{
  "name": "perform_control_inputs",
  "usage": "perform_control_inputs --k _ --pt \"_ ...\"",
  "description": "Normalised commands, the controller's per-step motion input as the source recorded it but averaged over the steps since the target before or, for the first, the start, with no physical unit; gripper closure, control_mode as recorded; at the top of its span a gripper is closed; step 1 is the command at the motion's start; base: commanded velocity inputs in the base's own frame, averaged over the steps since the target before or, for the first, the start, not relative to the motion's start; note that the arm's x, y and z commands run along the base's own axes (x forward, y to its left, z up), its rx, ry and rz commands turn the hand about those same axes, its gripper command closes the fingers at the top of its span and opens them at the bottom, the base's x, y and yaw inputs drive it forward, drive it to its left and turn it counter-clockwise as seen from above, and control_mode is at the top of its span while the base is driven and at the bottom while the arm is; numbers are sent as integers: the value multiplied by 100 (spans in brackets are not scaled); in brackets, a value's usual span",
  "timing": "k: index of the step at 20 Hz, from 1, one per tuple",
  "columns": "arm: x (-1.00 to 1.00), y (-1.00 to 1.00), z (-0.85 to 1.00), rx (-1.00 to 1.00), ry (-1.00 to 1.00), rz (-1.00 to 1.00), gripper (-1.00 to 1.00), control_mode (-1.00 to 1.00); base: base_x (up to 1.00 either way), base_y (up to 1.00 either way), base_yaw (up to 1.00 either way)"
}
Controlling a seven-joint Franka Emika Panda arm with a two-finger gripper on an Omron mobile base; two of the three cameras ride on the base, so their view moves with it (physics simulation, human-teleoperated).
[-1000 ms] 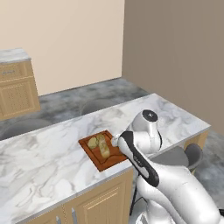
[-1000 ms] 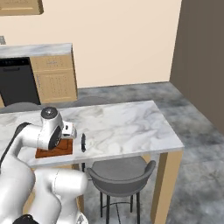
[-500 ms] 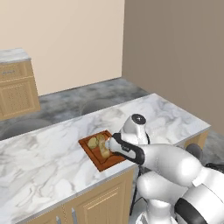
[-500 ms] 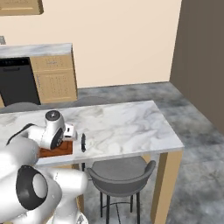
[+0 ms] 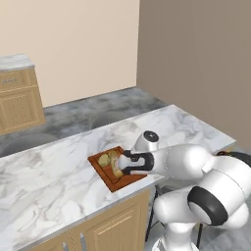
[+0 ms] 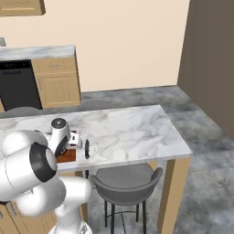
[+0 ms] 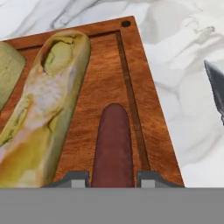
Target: Retrieve the sausage and cheese from the fridge and place them on the cutting board on the counter.
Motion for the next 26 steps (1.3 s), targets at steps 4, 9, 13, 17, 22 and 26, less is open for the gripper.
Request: perform_control_inputs --k 4,9,13,17,22,26 --pt "40 5 -15 0 5 -1 100 -100 0 0 0" --pt "18 0 -13 0 5 0 -100 -100 0 0 0" --pt "-22 0 1 0 0 0 -100 -100 0 0 0" --pt "-10 0 32 0 0 0 -100 -100 0 0 0" --pt "-19 -7 85 1 -1 0 -100 -100 0 0 0" --pt "-67 -14 100 2 -6 1 -100 -100 0 0 0"
